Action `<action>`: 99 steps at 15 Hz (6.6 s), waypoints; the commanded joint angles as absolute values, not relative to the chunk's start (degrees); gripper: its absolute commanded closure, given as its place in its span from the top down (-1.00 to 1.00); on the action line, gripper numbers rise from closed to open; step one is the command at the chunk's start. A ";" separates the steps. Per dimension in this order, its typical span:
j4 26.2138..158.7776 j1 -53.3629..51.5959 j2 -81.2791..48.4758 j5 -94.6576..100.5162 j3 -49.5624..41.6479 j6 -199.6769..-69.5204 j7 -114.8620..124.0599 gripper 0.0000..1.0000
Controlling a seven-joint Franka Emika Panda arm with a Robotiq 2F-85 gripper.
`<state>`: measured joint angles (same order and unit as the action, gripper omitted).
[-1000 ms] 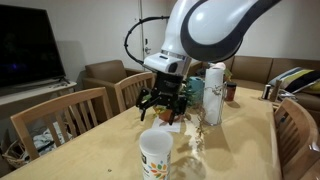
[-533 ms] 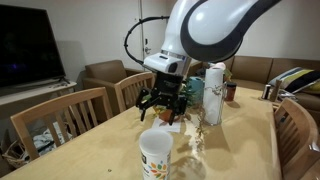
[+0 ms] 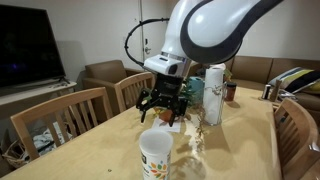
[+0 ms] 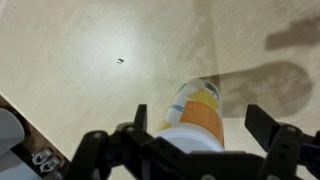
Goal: Move the paper towel holder to the right, remove the lid from the white can on the left
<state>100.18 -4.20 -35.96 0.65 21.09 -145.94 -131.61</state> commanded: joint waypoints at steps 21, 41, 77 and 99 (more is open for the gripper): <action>112.17 3.07 -31.71 -4.22 29.17 -159.11 -140.90 1.00; 114.55 9.05 -32.13 -7.54 35.93 -160.64 -150.47 1.00; 112.12 7.17 -34.10 -6.53 34.92 -158.97 -149.78 1.00; 119.62 2.79 -21.61 -7.26 31.72 -163.78 -146.47 1.00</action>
<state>116.70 3.18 -23.94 -5.93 33.64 -161.04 -147.68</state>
